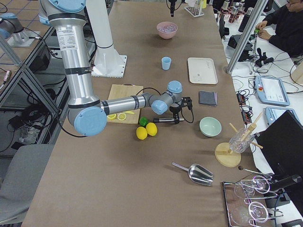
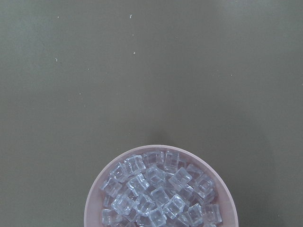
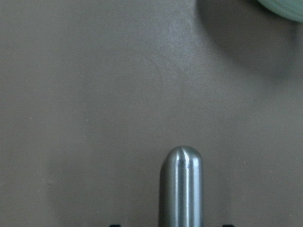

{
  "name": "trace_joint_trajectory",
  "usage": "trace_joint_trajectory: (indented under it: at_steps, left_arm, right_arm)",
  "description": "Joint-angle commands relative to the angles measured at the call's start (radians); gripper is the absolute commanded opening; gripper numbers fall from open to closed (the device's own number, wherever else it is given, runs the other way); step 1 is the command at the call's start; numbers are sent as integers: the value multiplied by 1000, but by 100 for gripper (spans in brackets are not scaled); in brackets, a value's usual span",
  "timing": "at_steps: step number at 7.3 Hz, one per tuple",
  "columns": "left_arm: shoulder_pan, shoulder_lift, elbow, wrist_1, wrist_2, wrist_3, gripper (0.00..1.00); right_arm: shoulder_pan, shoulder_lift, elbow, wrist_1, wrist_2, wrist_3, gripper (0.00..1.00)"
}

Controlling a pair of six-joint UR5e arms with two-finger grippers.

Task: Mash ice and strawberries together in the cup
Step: 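Lower the right gripper onto the steel muddler and grasp it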

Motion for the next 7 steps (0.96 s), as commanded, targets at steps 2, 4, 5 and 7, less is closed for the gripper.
trace_joint_trajectory:
  at_steps: [2,4,5,7]
  left_arm:
    - [0,0,-8,0,29,-2,98]
    - [0,-2,-9,0,29,-3,98]
    - [0,-2,-14,0,28,-3,98]
    - [0,-2,-16,0,28,-3,98]
  right_arm:
    - [6,-6,-1,0,3,-17,6]
    - [61,0,10,-6,72,-17,0]
    - [93,1,39,-8,90,-17,0]
    - [95,-31,231,-8,-2,29,0]
